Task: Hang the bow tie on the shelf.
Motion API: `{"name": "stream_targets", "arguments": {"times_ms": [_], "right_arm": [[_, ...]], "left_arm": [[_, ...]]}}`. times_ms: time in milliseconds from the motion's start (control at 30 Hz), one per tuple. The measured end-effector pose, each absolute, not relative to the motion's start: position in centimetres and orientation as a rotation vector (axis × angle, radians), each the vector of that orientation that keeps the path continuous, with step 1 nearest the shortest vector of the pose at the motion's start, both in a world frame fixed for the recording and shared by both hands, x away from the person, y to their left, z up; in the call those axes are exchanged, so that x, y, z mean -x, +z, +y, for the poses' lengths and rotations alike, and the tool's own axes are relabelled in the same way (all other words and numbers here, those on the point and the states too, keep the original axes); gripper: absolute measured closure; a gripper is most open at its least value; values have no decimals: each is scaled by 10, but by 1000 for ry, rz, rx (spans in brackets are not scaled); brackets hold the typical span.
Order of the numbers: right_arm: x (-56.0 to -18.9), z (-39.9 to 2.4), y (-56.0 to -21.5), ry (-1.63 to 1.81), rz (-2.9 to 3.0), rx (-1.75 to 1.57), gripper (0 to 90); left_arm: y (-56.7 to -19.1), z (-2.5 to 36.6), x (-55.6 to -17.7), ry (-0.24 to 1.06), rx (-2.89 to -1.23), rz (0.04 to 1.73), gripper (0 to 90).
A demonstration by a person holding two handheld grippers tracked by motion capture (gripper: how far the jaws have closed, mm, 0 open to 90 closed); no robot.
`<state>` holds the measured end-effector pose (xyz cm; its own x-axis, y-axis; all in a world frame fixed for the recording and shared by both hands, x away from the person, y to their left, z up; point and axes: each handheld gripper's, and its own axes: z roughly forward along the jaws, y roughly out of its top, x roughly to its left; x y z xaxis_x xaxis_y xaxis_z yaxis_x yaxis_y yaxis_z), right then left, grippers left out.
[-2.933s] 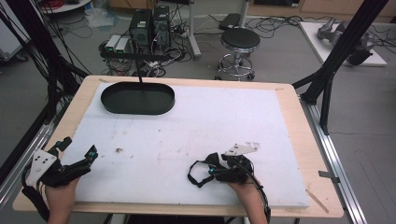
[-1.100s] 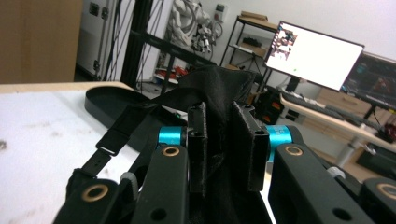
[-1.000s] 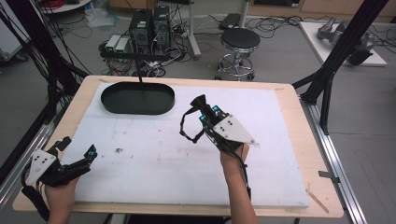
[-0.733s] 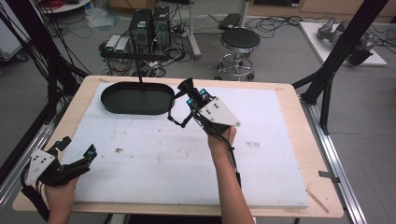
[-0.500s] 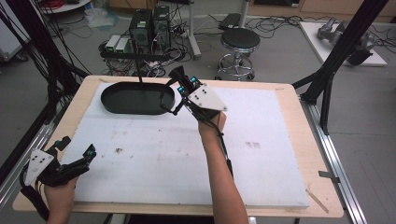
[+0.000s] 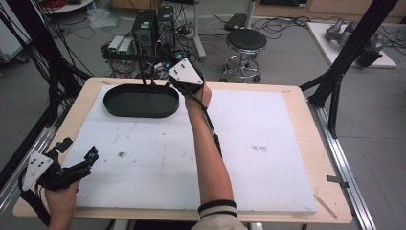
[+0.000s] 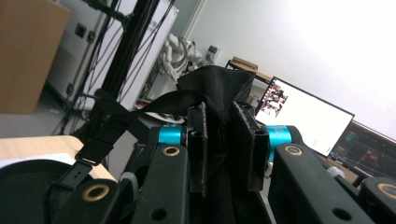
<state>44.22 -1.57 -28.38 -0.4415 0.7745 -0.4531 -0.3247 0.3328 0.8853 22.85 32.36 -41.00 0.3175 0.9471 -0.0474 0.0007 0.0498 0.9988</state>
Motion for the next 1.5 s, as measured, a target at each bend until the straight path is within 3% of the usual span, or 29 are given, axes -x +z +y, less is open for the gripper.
{"name": "stream_targets", "arguments": {"times_ms": [533, 1133, 1200, 1233, 1267, 1300, 1333, 1500], "right_arm": [[-509, 11, -290, 1157, 1528, -417, 765], [-540, 5, -323, 1063, 1594, -507, 751], [-540, 5, -323, 1059, 1596, -507, 728], [-540, 4, -322, 1061, 1584, -518, 603], [-539, 3, -322, 1075, 1570, -543, 548], [-539, 3, -322, 1075, 1570, -543, 548], [-538, 0, -319, 1083, 1554, -573, 468], [-528, -14, -308, 1095, 1528, -570, 311]], "left_arm": [[-410, 325, -230, 907, -1278, 981, 102], [-416, 327, -233, 896, -1292, 1004, 102], [-416, 327, -233, 894, -1292, 1005, 102], [-417, 327, -233, 892, -1291, 1008, 102], [-417, 327, -233, 892, -1291, 1008, 102], [-417, 328, -233, 891, -1290, 1008, 102], [-417, 328, -233, 888, -1290, 1007, 102], [-417, 326, -234, 883, -1295, 1002, 102]]}}
